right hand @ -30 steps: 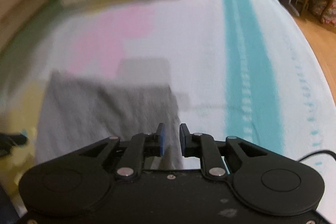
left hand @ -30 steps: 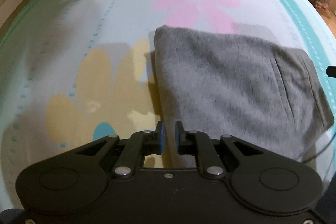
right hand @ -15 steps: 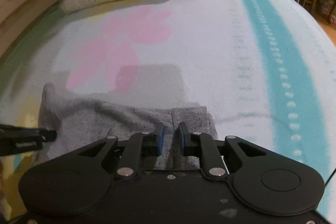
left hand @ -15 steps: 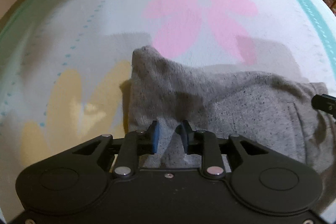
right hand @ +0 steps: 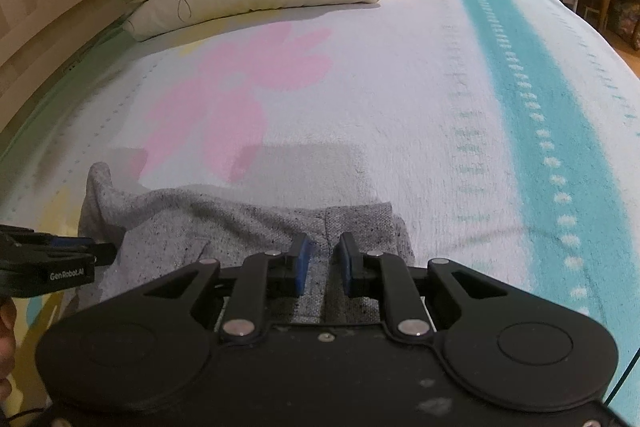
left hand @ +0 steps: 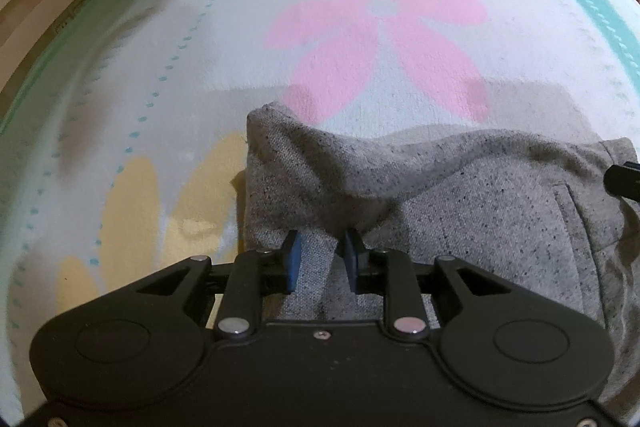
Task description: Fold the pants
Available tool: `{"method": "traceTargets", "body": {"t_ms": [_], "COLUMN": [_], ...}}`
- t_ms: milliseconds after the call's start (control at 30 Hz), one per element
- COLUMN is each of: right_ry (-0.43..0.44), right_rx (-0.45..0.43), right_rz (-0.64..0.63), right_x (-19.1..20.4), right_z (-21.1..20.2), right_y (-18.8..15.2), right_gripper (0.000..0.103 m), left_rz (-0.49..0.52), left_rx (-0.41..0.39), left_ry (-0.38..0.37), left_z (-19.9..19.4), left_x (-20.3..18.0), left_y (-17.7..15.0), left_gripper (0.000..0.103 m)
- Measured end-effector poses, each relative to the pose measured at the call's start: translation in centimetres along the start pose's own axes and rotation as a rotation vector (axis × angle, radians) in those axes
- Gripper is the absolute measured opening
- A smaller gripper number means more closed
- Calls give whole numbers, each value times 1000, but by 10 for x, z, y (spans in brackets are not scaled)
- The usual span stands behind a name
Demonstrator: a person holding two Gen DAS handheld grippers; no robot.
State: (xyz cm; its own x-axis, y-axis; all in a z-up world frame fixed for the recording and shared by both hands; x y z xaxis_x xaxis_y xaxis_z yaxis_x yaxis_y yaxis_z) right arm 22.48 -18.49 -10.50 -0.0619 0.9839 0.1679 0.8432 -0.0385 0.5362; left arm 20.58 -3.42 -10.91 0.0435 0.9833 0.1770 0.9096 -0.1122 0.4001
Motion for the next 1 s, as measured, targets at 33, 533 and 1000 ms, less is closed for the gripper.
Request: {"method": "traceTargets", "body": {"t_ms": [33, 533, 1000], "right_ry": [1, -28, 61], "right_rx": [0, 4, 311], "right_rz": [0, -19, -41], "right_x": [0, -21, -45], "right_z": [0, -42, -11], "right_y": [0, 7, -3], "right_gripper": [16, 33, 38], "left_rz": [2, -56, -34], "left_rx": [-5, 16, 60], "left_ry": [2, -122, -166], "left_z": [-1, -37, -12], "left_x": [0, 57, 50], "left_y": [-1, -56, -67], "left_gripper": [34, 45, 52]}}
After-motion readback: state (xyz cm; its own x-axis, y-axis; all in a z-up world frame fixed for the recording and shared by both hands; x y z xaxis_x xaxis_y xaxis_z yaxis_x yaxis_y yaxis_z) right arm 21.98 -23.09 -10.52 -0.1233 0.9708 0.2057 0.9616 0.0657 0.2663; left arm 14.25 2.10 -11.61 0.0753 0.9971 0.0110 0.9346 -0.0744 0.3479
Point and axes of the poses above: each gripper's, at about its wrist camera, not at the fingertips, and z roughly the way its jaws point, x to its left, y to its top, the point moved 2 cm from there along z, roughly the way its jaws point, and after that the axes turned 5 degrees about x, right-handed, at the moved point
